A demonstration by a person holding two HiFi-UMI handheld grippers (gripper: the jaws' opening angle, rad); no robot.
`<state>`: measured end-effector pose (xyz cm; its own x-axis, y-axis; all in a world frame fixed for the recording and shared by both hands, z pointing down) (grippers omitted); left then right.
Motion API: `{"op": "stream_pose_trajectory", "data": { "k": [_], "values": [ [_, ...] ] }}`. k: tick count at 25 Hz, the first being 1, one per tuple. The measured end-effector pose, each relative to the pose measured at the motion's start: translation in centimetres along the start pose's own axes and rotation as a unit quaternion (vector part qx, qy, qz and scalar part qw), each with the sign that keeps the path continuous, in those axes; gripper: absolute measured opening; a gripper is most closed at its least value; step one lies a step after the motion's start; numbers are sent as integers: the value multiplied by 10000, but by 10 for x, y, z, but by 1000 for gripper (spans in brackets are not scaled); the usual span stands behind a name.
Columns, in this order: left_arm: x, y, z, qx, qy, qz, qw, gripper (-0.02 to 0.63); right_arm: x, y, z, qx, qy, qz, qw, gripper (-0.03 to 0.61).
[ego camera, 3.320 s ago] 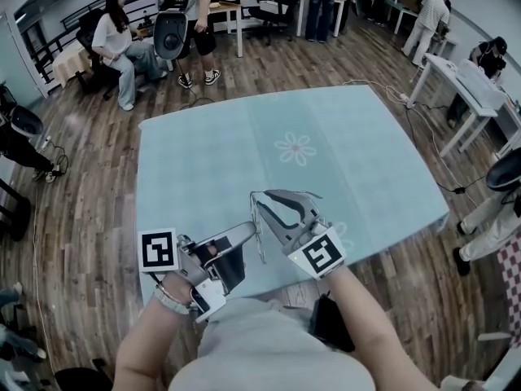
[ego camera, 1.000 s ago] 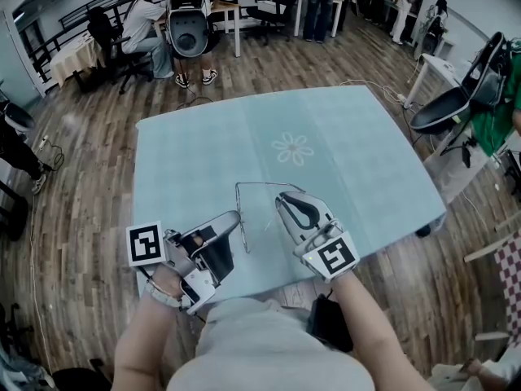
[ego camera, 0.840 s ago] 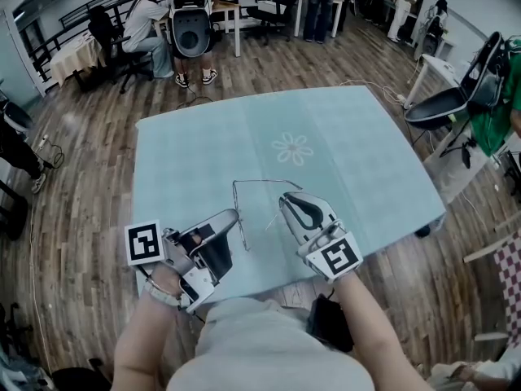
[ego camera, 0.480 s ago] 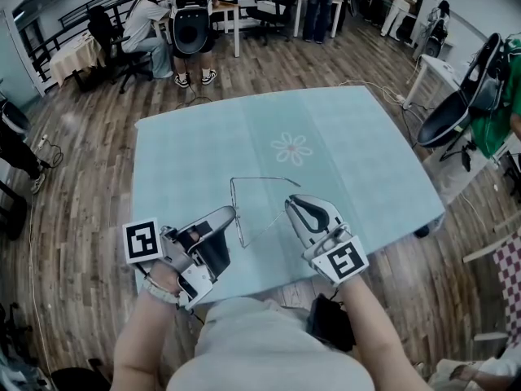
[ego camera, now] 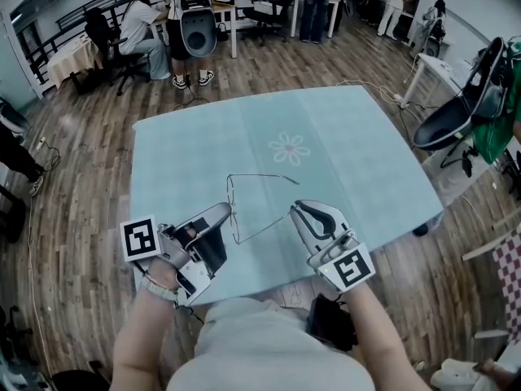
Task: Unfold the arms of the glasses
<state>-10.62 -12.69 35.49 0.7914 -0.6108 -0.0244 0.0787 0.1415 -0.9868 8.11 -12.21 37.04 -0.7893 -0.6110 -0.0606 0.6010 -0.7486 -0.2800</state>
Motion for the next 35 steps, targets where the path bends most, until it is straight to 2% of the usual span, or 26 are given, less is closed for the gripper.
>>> {"op": "stream_pose_trajectory", "data": {
  "k": [13,35],
  "values": [
    [5,-1,-14,111,272,-81,9995,12,-15,-9,-4,-24,-16,-102,9999,35],
    [11,-13,-30,259,615,-279,9974,12,-25,-45,-15,-254,31,-602,9979,35]
  ]
}}
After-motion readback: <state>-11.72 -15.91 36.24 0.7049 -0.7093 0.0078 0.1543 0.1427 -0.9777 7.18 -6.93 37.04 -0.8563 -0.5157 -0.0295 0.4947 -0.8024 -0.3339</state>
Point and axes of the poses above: the fingertips, and each gripper's own axes: x forward along the fingers, y to its right, z out of its underside, the point moved 4 cm from there along -x, backward along the fingers, and after that the axes turned 5 degrees about -z, right-handed, at the moved point
